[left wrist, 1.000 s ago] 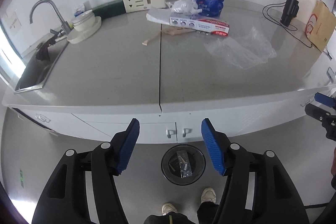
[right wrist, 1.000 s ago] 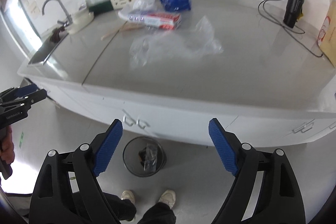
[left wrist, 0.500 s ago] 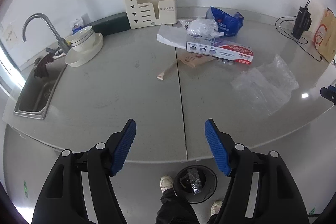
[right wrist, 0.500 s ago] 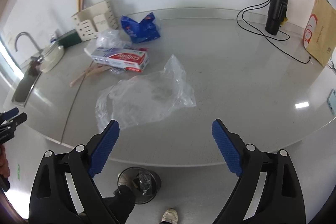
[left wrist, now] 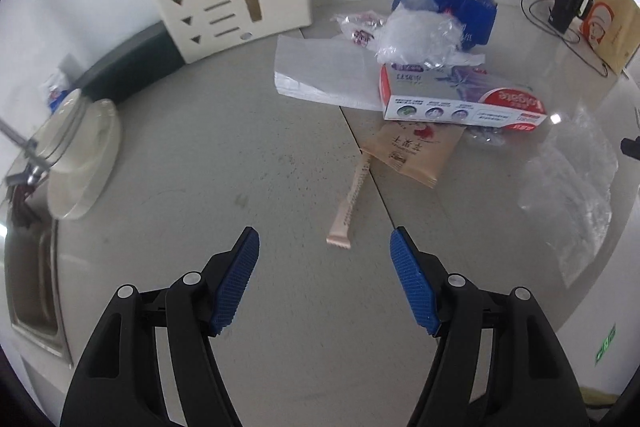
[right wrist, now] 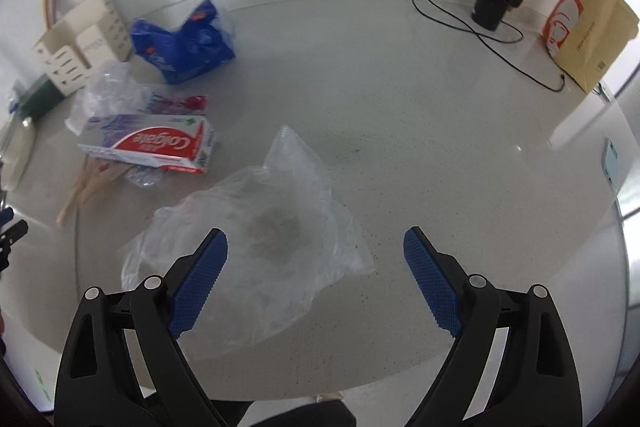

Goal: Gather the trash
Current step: 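Grasp the tan snack wrapper with the left gripper while the right grasps the large clear bag, then lift the wrapper and clear bag and carry both over the trash bin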

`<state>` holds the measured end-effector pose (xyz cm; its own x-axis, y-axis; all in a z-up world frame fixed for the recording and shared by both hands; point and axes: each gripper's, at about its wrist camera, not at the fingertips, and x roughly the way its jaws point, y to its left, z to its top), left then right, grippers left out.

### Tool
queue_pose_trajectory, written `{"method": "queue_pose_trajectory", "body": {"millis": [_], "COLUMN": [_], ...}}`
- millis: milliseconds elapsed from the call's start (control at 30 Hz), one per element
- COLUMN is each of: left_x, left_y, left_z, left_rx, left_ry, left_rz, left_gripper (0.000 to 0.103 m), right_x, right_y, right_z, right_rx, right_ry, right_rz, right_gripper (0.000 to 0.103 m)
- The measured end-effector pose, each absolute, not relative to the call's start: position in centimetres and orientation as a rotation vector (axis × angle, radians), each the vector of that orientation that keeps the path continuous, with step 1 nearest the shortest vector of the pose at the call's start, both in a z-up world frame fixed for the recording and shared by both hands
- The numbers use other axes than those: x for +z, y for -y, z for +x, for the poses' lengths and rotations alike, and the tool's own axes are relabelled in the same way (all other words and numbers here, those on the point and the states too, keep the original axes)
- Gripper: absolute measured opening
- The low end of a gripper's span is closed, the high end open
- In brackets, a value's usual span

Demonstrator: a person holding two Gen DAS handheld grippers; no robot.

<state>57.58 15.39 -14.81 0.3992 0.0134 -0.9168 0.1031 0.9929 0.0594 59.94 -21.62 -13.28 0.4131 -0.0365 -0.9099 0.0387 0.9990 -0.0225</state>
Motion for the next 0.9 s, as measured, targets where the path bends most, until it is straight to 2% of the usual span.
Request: {"method": "queue_pose_trajectory", "body": {"millis": [167, 233, 333, 367, 433, 467, 567, 600, 633, 667, 700, 733, 833, 900], "left_x": [-17.2, -17.9, -18.4, -18.5, -19.1, -19.4, -20.5, -20.7, -20.9, -21.1, -21.2, -21.2, -20.5, -19.4], "left_y": [-16.1, -15.7, -14.9, -14.6, -13.7, -13.5, -12.9, -12.6, -12.4, -12.1, -11.8, -11.4, -10.6, -10.4], "left_z": [60.9, 61.9, 62.8, 63.0, 63.5, 63.9, 64.5, 64.6, 64.6, 64.5, 64.4, 64.3, 63.6, 63.1], "left_rx": [-0.092, -0.098, -0.114, -0.119, -0.131, -0.133, -0.114, -0.122, -0.124, -0.124, -0.126, -0.126, -0.11, -0.099], "left_ry": [-1.23, -1.258, -1.286, -1.292, -1.315, -1.325, -1.374, -1.387, -1.392, -1.396, -1.398, -1.393, -1.37, -1.344], "left_rz": [0.067, 0.079, 0.087, 0.091, 0.122, 0.139, 0.155, 0.145, 0.143, 0.147, 0.153, 0.164, 0.18, 0.155], "left_gripper": [0.068, 0.067, 0.066, 0.066, 0.062, 0.062, 0.043, 0.031, 0.022, 0.017, 0.005, 0.001, 0.0, 0.0], "right_x": [-14.5, -15.5, -16.8, -17.1, -17.7, -18.0, -18.8, -19.0, -19.2, -19.2, -19.2, -19.1, -18.4, -17.7], "right_y": [22.0, 22.1, 22.3, 22.3, 22.2, 22.3, 22.6, 22.7, 22.8, 23.0, 23.1, 23.2, 23.8, 24.3], "right_z": [61.8, 62.7, 63.8, 64.0, 64.3, 64.4, 64.4, 64.4, 64.4, 64.3, 64.2, 64.1, 63.6, 63.1], "right_rx": [-0.068, -0.044, -0.011, 0.0, 0.023, 0.032, 0.053, 0.065, 0.072, 0.083, 0.089, 0.094, 0.119, 0.133], "right_ry": [-1.204, -1.243, -1.294, -1.302, -1.32, -1.331, -1.36, -1.366, -1.368, -1.368, -1.368, -1.362, -1.344, -1.328], "right_rz": [-0.018, -0.029, -0.018, -0.021, -0.025, -0.022, -0.035, -0.036, -0.036, -0.035, -0.035, -0.035, -0.023, -0.017], "right_gripper": [0.09, 0.082, 0.066, 0.063, 0.052, 0.05, 0.036, 0.032, 0.031, 0.029, 0.025, 0.023, 0.01, 0.006]}}
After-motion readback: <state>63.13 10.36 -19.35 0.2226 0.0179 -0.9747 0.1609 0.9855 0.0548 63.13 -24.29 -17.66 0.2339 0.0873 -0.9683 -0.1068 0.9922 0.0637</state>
